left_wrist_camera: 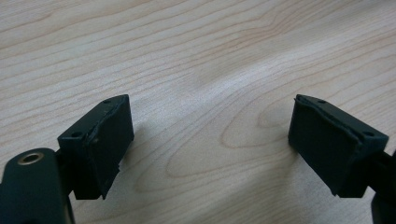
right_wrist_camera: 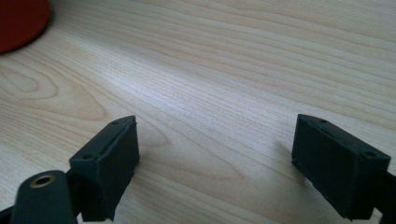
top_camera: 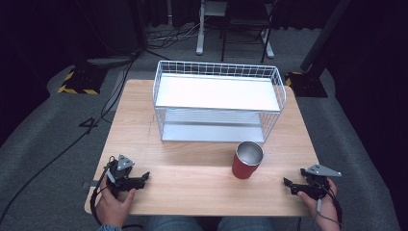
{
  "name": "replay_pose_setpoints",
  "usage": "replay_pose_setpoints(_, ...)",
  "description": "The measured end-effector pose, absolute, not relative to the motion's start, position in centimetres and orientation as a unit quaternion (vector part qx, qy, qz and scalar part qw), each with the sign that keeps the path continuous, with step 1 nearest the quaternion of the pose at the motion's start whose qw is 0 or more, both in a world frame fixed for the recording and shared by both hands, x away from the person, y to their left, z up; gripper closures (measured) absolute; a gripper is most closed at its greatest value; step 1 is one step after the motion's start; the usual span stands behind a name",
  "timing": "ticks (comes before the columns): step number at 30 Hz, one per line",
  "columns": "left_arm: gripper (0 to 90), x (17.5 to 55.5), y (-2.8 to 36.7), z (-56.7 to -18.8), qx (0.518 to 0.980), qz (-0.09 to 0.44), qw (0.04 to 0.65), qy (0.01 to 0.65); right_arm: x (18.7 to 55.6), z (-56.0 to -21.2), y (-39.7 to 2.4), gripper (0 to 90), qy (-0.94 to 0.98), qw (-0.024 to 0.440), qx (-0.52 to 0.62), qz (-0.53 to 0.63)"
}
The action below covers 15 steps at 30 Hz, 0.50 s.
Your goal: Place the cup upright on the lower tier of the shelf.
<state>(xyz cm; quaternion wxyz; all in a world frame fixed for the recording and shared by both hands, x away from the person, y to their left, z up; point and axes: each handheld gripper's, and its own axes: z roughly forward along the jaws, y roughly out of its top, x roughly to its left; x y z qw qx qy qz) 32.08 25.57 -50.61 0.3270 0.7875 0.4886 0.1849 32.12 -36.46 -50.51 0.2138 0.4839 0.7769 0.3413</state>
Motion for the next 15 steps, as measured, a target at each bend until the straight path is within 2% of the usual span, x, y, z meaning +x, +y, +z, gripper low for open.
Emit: replay_pose_setpoints(15, 14.5, 32.09, 25.57, -50.61, 0.787, 0.185, 0.327, 0.488, 31.96, -50.49, -36.44, 15.4, 0.772, 0.215, 0.491, 0.341)
